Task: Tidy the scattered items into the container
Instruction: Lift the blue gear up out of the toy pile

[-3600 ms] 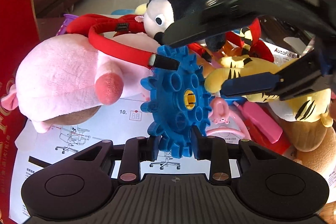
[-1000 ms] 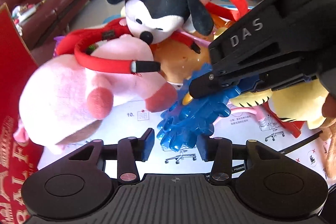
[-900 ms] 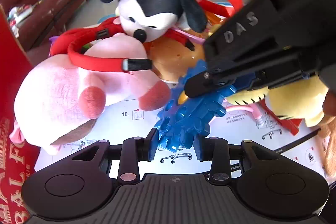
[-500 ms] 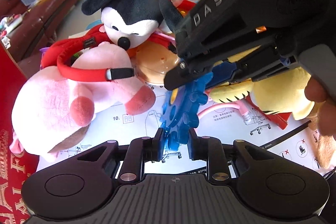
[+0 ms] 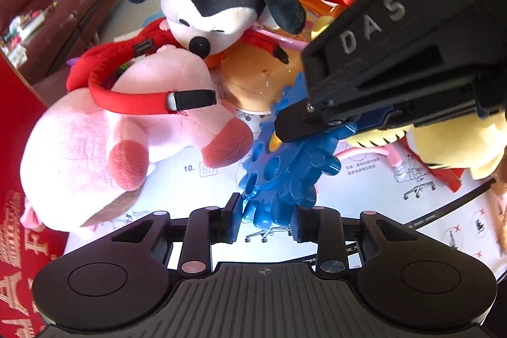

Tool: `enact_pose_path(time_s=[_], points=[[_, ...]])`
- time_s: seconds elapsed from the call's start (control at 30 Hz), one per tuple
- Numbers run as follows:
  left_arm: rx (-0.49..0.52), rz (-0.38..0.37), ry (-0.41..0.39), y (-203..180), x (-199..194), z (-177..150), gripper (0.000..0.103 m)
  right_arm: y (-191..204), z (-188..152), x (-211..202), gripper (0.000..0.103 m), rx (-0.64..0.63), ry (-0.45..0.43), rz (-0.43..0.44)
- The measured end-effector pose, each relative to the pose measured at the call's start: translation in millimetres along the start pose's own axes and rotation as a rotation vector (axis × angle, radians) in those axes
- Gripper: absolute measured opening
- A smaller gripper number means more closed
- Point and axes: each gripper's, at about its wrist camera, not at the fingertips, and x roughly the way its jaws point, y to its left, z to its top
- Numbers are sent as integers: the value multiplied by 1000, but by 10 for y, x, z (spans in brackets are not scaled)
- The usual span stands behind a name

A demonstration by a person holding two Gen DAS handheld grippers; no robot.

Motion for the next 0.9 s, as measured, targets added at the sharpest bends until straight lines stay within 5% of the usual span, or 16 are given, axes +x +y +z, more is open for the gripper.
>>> enact_pose_path(time_s=[0.9], points=[[82, -15, -21, -285, -265, -137, 15, 137, -122, -223, 26, -44, -54, -23]])
